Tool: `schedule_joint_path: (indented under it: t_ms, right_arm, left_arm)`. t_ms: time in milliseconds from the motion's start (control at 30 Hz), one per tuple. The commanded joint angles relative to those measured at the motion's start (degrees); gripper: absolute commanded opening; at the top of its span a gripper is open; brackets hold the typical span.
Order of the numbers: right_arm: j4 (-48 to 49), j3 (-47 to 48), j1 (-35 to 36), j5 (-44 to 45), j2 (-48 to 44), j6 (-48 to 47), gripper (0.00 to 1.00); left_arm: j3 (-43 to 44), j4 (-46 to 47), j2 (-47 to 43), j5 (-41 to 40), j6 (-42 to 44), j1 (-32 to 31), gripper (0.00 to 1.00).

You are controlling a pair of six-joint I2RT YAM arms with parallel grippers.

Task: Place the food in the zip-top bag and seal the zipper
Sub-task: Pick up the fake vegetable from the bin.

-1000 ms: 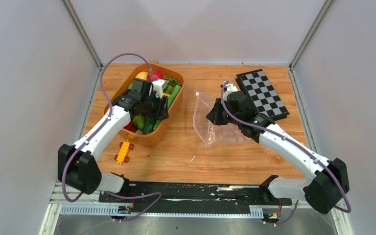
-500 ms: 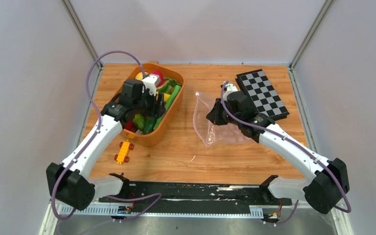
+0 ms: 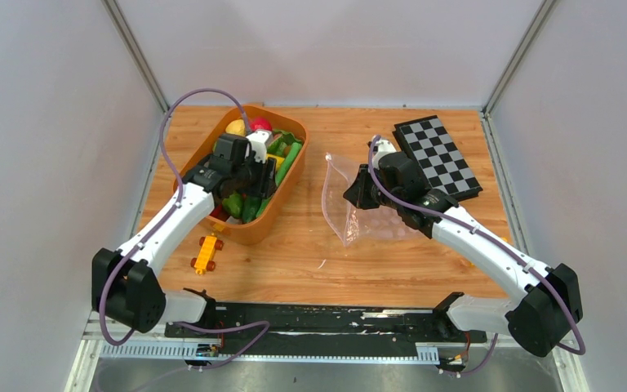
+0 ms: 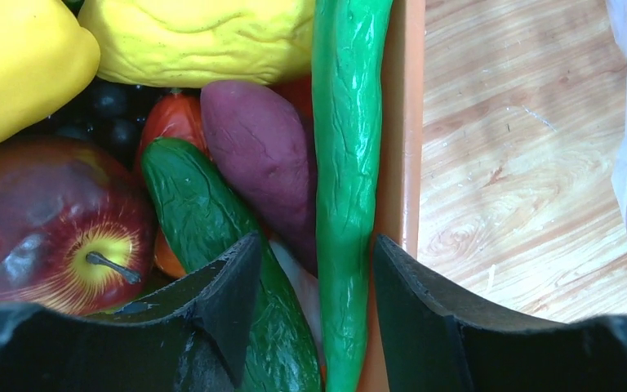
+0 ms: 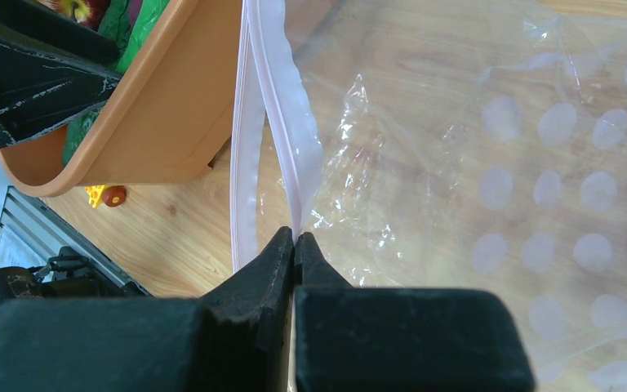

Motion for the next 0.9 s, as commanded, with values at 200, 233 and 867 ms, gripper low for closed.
schedule_joint_path:
  t_ms: [200,233,867]
  right_arm:
    - [1.44,2.02,-0.35,-0.22,-0.85,-0.66,0.0]
    - [1.43,2.05,-0.35,-0.26,-0.76,-0.68,0.0]
    - [1.4,2.35,-0.28,-0.46,-0.47,-0.84,0.0]
  left_arm:
    - [-0.38,-1.37,1.73,9.1,3.8,0.23,0.6]
    - [-0.45,-1.15,2.05,9.88,3.97,0.23,0.6]
    - [-0.59,-1.01,4.32,16.66,1.84,0.23,0.26]
